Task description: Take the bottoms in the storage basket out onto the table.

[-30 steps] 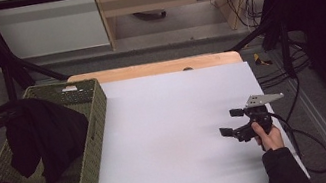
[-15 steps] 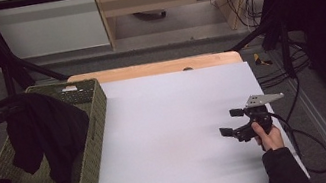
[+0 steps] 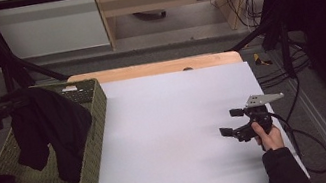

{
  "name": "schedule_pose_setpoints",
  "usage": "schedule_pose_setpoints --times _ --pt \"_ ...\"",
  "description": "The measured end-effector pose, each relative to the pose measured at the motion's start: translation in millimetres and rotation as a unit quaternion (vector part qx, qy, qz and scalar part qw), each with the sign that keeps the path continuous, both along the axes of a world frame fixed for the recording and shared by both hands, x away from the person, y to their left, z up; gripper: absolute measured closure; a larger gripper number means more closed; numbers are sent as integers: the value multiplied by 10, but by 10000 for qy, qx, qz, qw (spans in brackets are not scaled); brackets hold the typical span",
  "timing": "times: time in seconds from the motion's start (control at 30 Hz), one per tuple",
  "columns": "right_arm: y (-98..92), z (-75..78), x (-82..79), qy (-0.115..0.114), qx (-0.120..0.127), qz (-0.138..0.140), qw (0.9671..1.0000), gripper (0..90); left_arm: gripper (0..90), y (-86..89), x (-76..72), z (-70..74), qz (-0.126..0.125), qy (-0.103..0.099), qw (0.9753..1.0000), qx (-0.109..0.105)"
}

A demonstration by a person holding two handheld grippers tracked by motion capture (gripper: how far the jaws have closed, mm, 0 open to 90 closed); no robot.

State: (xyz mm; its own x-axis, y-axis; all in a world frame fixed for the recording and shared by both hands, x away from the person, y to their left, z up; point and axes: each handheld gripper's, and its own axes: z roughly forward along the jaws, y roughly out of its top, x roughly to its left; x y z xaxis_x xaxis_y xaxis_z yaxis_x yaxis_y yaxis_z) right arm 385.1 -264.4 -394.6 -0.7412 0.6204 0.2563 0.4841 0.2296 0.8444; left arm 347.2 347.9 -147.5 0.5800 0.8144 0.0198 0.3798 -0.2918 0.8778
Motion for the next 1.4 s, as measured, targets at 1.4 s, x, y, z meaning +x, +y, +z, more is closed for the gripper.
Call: schedule_pose_setpoints --times 1.4 --pt "2 -5 3 9 -29 11 10000 46 859 -648 101 192 -670 -168 9976 -70"
